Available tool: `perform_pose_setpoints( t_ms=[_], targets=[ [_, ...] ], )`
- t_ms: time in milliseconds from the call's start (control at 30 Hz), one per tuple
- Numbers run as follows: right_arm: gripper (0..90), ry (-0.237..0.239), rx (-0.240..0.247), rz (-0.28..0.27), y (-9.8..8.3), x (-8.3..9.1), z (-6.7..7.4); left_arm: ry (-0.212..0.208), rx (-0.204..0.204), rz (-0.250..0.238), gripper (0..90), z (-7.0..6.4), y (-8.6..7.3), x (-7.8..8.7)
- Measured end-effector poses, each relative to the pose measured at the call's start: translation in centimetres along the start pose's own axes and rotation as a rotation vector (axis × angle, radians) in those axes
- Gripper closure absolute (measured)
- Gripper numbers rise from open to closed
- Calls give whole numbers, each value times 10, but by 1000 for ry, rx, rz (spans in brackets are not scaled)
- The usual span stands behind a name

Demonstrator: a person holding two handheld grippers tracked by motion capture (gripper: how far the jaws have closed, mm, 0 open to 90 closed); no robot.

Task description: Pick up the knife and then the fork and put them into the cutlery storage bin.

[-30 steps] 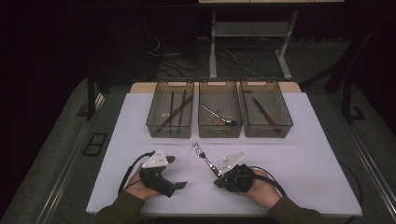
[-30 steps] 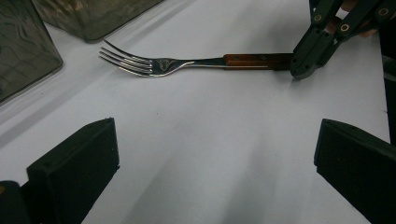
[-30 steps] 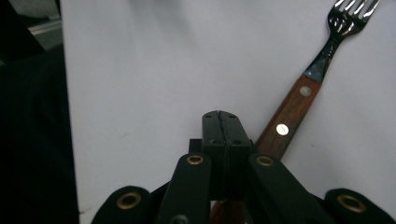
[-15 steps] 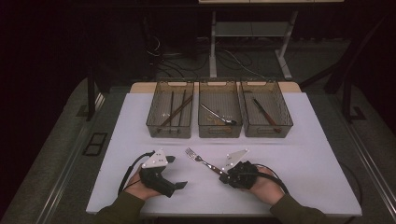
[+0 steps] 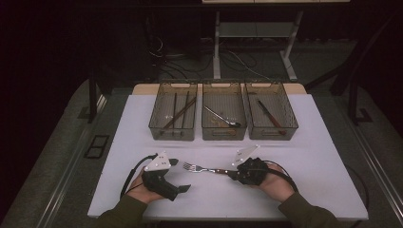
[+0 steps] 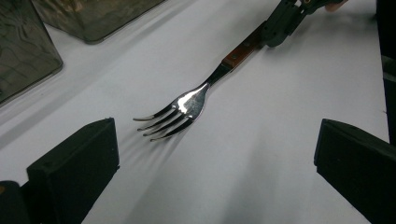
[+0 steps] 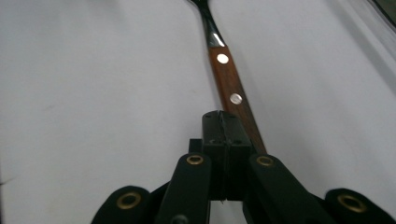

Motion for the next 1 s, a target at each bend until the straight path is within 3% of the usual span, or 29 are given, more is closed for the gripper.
perform_pose_setpoints(
  t_ms=[167,367,467,600,800,1000],
  targets=[
    [747,0,46,18,22,5,-7,0,-1,2,0,0,0,0],
    [694,5,173,158,51,-4,-12,-2,-6,2,0,0,0,0],
    [673,42,228,236,61,-11,-13,-2,-6,-1,0,0,0,0],
    [675,69,256,299,66,-23,-13,-5,-2,-2,0,-1,0,0],
    [694,94,298,349,68,-37,-9,-7,2,-8,0,-1,0,-1],
    [744,67,340,392,70,-41,-3,-8,2,-7,0,-1,0,-1]
  ],
)
Point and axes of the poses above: each handheld gripper's, and its own axes: x roughly backward along the jaws, y roughly out of its top, z roughly to its left, the point moved 3 cm from there along -x, roughly forward along the jaws, and after that the axes turned 11 degrees about -y, right-handed, at the moved point
